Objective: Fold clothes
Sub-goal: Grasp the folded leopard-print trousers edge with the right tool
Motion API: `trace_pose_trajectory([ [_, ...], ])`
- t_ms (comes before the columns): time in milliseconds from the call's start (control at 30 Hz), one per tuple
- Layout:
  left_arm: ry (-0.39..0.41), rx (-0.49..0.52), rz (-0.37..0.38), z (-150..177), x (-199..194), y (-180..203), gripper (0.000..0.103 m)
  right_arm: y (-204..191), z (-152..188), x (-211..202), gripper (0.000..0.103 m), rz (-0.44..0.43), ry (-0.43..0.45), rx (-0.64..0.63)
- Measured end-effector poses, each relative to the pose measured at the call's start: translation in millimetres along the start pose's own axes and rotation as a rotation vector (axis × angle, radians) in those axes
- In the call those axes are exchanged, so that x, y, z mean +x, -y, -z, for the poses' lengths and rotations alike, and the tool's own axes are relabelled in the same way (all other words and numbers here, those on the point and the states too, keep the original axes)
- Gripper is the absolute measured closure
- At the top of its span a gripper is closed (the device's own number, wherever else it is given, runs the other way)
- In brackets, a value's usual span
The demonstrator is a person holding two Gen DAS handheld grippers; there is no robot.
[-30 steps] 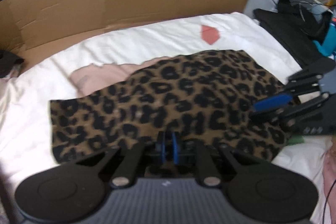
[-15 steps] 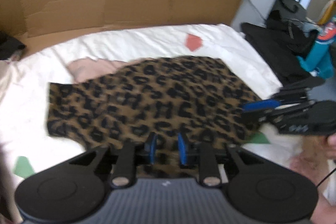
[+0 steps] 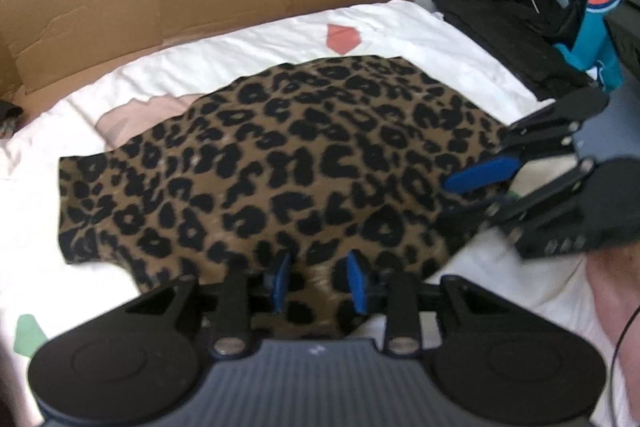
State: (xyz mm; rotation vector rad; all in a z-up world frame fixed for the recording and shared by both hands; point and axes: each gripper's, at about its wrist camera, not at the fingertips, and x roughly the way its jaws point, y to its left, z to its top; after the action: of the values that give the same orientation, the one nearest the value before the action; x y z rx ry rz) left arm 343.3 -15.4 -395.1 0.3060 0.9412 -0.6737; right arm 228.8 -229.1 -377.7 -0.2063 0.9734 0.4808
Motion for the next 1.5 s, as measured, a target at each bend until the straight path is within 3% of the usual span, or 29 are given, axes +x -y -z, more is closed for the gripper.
trace_pose_trajectory([
  [133, -0.034, -0.027, -0.047, 11, -8, -20, 0.067, 16, 10, -6, 0.064, 0.024, -0.004, 0.024],
  [400, -0.069, -0.18, -0.155, 28, -39, -59, 0.069, 47, 25, -29, 0.064, 0.135, -0.024, 0.093],
  [567, -0.042, -0.255, -0.126, 28, -55, -63, 0.069, 66, 35, -33, 0.064, 0.06, -0.033, 0.286],
  [867, -0.093, -0.378, -0.038, 30, -31, -62, 0.069, 100, 52, -38, 0.064, -0.084, -0.048, 0.637],
  [1167, -0.12, -0.447, -0.02, 37, -18, -71, 0.069, 119, 73, -14, 0.064, -0.209, -0.046, 0.904],
  [1200, -0.121, -0.447, -0.02, 37, -18, -71, 0.07, 122, 75, -13, 0.066, -0.221, -0.035, 0.93],
  [1267, -0.122, -0.446, -0.019, 38, -18, -71, 0.074, 123, 75, -15, 0.086, -0.228, -0.012, 0.938],
  [1333, -0.124, -0.453, -0.016, 38, -19, -72, 0.079, 124, 74, -18, 0.092, -0.233, 0.012, 0.943],
  [1500, -0.131, -0.48, -0.007, 39, -20, -76, 0.081, 125, 73, -24, 0.092, -0.246, 0.042, 0.947],
])
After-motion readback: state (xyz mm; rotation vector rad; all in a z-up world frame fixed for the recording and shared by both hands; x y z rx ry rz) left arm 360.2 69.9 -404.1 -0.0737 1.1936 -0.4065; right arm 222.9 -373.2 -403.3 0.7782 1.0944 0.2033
